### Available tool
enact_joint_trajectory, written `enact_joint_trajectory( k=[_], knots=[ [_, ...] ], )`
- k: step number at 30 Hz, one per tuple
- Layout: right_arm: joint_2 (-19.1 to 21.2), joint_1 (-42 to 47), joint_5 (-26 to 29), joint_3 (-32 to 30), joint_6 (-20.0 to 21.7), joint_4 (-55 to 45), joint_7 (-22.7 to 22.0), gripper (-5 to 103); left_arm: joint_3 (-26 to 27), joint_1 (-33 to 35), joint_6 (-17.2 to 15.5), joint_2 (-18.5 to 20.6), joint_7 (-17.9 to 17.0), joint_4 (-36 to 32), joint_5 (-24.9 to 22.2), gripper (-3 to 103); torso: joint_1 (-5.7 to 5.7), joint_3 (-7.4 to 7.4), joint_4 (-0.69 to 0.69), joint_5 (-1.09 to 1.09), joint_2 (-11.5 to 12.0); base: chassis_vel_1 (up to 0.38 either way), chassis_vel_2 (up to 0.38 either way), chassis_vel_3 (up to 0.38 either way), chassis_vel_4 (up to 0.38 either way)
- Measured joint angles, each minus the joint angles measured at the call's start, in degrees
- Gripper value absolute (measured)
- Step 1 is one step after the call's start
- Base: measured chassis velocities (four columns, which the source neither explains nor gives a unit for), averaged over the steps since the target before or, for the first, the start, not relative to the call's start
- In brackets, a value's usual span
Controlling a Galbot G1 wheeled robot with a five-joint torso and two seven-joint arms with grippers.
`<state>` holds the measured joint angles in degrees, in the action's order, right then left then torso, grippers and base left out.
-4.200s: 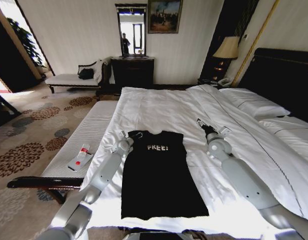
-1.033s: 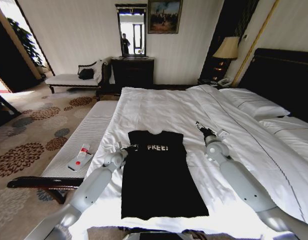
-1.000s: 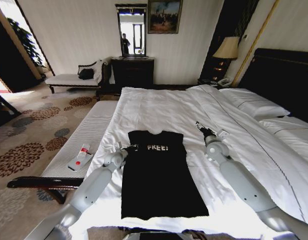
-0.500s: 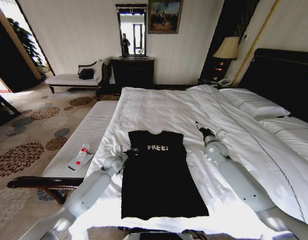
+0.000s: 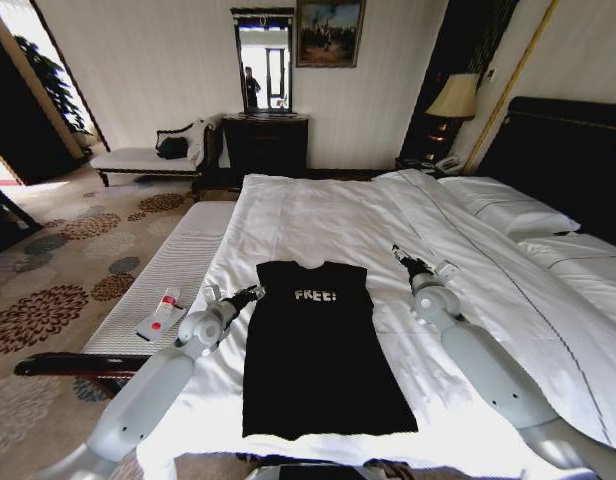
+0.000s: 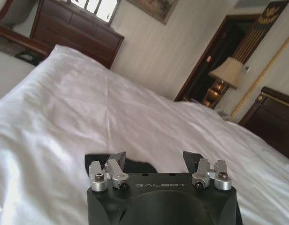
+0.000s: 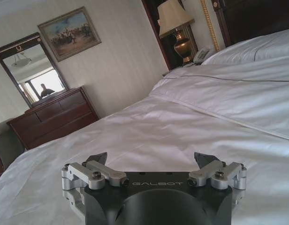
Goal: Fold the clothes on the bed.
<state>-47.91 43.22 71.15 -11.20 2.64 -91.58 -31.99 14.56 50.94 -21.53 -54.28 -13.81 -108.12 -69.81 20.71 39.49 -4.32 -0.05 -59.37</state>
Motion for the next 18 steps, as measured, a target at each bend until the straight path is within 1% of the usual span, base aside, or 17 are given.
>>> enact_joint_trajectory(
  k=[1, 2, 4, 5, 7, 8, 10, 11, 12, 14, 15, 16, 17, 18],
  knots=[
    [0.0, 0.0, 0.0, 0.0, 0.0, 0.0, 0.0, 100, 0.0, 0.0, 0.0, 0.0, 0.0, 0.0, 0.0, 72, 0.00, 0.00, 0.00, 0.00, 0.0, 0.000, 0.000, 0.000, 0.000],
    [0.1, 0.0, 0.7, 0.3, 0.6, 0.3, -0.7, 100, 3.4, 0.0, 0.0, -0.3, -1.8, -2.6, -0.8, 77, 0.00, 0.00, -0.02, 0.02, 0.0, 0.000, 0.000, 0.000, 0.000],
    [0.1, 0.6, 1.4, 0.4, 1.8, 0.4, -2.0, 100, 7.5, 0.2, 0.0, -1.1, -4.1, -5.5, -0.6, 88, 0.01, 0.00, -0.02, 0.01, 0.0, 0.000, 0.000, 0.000, 0.000],
    [0.1, 0.6, 1.4, 0.4, 1.8, 0.4, -2.0, 100, 7.5, 0.2, 0.0, -1.1, -4.1, -5.5, -0.6, 88, 0.01, 0.00, -0.02, 0.01, 0.0, 0.000, 0.000, 0.000, 0.000],
    [0.2, 1.5, 1.6, 0.3, 2.5, 0.1, -2.4, 100, 10.3, 1.0, -0.1, -1.5, -5.0, -7.5, 0.2, 97, 0.01, 0.00, -0.03, 0.01, 0.0, 0.000, 0.000, 0.000, 0.000],
    [0.2, 1.9, 1.5, 0.2, 2.5, -0.1, -2.3, 100, 11.4, 1.5, -0.3, -1.7, -5.3, -8.2, 0.4, 99, 0.01, 0.00, -0.02, 0.01, 0.0, 0.000, 0.000, 0.000, 0.000],
    [0.1, 3.1, 1.8, -0.2, 2.6, -1.9, -1.4, 100, 15.4, 3.7, -1.4, -1.7, -6.7, -10.0, 0.7, 100, 0.01, 0.00, -0.03, 0.01, 0.0, 0.000, 0.000, 0.000, 0.000],
    [0.1, 3.1, 1.8, -0.2, 2.6, -1.9, -1.4, 100, 15.4, 3.7, -1.4, -1.7, -6.7, -10.0, 0.7, 100, 0.01, 0.00, -0.03, 0.01, 0.0, 0.000, 0.000, 0.000, 0.000],
    [0.2, 3.4, 2.0, 0.0, 2.6, -2.7, -0.4, 100, 17.1, 4.8, -1.9, -1.4, -7.4, -10.6, 0.2, 100, 0.01, 0.00, -0.03, 0.00, 0.0, 0.000, 0.000, 0.000, 0.000],
    [0.3, 3.4, 2.1, 0.7, 2.6, -3.5, 1.1, 100, 19.7, 6.3, -2.7, -0.2, -8.8, -11.8, -2.0, 100, 0.01, 0.00, 0.00, -0.01, 0.0, 0.000, 0.000, 0.000, 0.000],
    [0.7, 3.2, 2.6, 1.8, 2.6, -4.6, 2.6, 100, 22.1, 7.6, -3.4, 1.9, -9.7, -13.1, -6.4, 100, 0.01, 0.00, 0.03, 0.00, 0.0, 0.000, 0.000, 0.000, 0.000],
    [1.0, 3.2, 2.7, 2.3, 2.8, -5.6, 3.2, 100, 22.9, 7.9, -3.5, 3.7, -9.3, -13.3, -8.4, 100, 0.01, 0.00, 0.06, -0.01, 0.0, 0.000, 0.000, 0.000, 0.000],
    [1.0, 3.2, 2.7, 2.3, 2.8, -5.6, 3.2, 100, 22.9, 7.9, -3.5, 3.7, -9.3, -13.3, -8.4, 100, 0.01, 0.00, 0.06, -0.01, 0.0, 0.000, 0.000, 0.000, 0.000],
    [1.4, 3.5, 2.8, 2.5, 3.0, -6.5, 3.8, 100, 23.1, 7.9, -3.4, 5.6, -7.6, -13.1, -9.8, 100, 0.01, 0.00, 0.06, 0.00, 0.0, 0.000, 0.000, 0.000, 0.000]
  ],
)
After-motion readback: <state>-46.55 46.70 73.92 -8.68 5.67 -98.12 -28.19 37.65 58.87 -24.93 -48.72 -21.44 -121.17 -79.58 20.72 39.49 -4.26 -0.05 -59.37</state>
